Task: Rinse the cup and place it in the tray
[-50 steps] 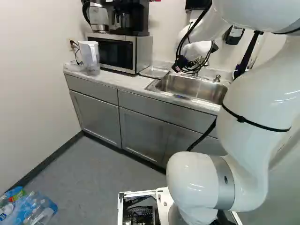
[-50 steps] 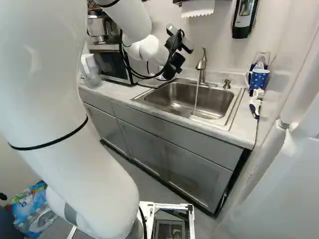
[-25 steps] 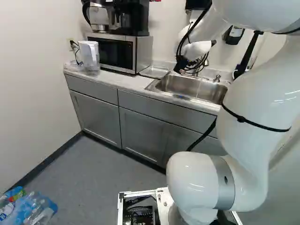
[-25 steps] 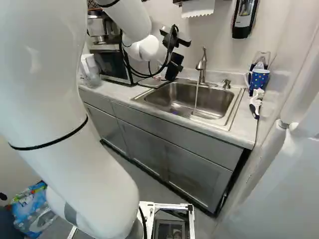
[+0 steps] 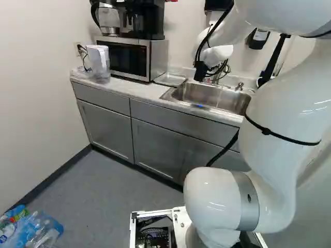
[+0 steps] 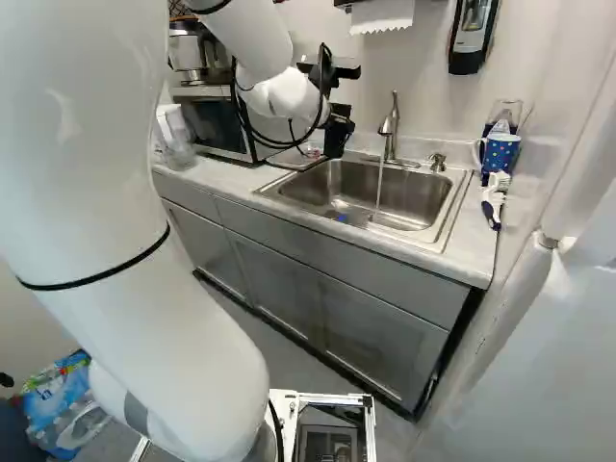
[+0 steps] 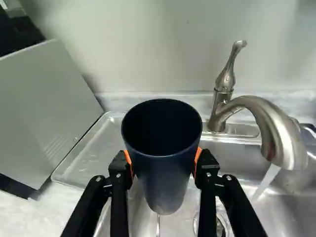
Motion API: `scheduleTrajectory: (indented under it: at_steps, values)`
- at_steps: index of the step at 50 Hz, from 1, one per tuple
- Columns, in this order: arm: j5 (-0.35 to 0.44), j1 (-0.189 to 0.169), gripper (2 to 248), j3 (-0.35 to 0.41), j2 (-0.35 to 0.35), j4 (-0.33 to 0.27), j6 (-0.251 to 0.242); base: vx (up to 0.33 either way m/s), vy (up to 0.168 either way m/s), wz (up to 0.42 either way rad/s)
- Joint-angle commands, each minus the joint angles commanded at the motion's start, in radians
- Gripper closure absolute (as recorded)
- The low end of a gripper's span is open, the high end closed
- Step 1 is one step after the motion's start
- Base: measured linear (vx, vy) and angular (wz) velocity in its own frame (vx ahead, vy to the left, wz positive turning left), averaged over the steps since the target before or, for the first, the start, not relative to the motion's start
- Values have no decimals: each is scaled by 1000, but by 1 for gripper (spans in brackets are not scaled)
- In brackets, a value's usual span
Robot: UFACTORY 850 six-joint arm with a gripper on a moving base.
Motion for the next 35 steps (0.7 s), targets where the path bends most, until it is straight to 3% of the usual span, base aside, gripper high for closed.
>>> scheduleTrajectory:
  at_steps: [19, 35]
  values:
    - [0, 1, 124, -1, -1, 0, -10, 0, 0, 0]
    - [0, 37, 124, -47, -45, 0, -10, 0, 0, 0]
